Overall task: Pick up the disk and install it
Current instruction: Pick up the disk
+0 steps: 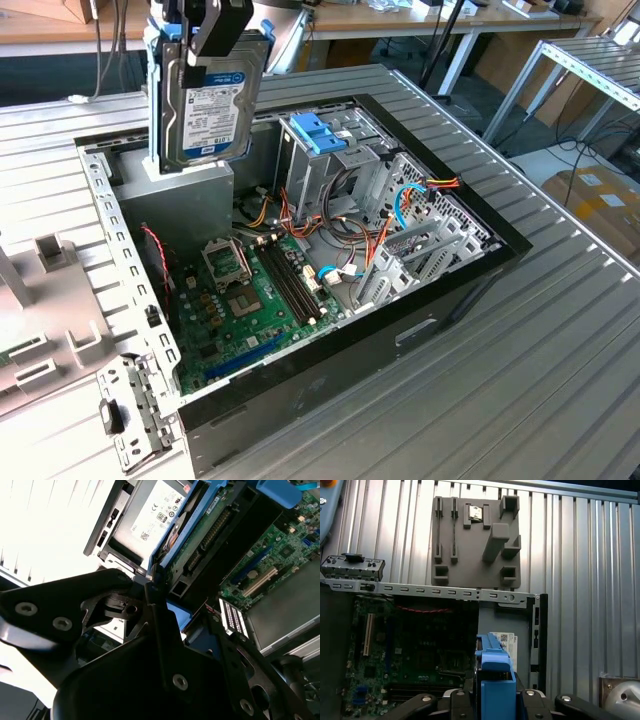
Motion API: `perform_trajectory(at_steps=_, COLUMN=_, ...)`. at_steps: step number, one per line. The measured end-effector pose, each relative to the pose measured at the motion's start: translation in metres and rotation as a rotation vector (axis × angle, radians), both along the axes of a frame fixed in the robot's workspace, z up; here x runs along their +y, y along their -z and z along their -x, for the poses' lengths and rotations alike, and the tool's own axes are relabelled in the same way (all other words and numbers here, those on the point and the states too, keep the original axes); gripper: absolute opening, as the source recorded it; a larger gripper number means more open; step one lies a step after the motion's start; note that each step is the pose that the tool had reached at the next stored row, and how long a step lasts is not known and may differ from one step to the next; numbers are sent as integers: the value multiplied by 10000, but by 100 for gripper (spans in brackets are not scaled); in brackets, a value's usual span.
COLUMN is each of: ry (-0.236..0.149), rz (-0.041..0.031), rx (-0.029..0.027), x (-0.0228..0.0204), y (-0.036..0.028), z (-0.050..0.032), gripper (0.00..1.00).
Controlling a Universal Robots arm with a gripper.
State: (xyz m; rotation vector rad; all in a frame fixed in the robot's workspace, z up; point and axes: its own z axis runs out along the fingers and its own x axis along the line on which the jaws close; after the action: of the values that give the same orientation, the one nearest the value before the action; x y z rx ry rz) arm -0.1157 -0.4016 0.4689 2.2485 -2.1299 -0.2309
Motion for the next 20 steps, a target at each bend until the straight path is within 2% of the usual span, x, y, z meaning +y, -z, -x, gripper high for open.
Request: perform_trajectory(at_steps=20, ry=0, rz=0, rx=0, x=-62, y=6, z=-12, gripper=37)
